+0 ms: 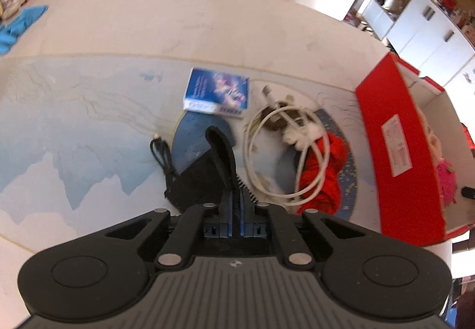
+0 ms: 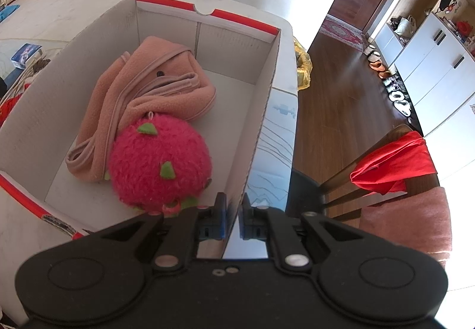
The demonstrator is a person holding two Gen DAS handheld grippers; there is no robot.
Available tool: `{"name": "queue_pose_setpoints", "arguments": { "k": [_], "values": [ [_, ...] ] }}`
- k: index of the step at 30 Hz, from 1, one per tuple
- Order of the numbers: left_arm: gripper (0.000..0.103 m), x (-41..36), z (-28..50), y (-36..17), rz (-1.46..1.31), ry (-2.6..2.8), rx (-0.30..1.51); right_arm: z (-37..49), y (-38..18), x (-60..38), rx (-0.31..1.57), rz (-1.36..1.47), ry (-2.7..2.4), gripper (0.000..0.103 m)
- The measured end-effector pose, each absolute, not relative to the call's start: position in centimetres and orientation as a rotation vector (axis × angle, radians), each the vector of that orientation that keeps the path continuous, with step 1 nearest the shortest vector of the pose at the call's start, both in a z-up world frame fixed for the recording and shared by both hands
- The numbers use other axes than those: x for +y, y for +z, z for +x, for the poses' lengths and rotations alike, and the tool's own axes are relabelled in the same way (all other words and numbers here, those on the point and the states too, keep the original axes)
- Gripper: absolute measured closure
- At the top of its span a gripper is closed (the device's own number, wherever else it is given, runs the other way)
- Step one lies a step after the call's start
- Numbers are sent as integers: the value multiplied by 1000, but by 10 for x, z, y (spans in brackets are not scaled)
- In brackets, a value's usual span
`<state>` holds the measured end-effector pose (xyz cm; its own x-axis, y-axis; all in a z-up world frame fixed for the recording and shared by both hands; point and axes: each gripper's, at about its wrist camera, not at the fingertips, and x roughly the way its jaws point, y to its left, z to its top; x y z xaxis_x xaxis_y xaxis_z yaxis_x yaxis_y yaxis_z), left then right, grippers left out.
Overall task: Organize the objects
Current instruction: 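Lift the mesh cloth and carry it over the box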
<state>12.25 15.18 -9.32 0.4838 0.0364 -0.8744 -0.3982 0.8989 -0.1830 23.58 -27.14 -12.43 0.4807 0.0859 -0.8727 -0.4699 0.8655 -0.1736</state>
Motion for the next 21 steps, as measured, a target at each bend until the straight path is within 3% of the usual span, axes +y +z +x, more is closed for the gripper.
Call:
{"name": "queue_pose_setpoints", "arguments": {
  "k": [21],
  "values": [
    [100,73,172,62,-214,-36,839,236,-125,-271,1021,-423,356,96]
  ]
}}
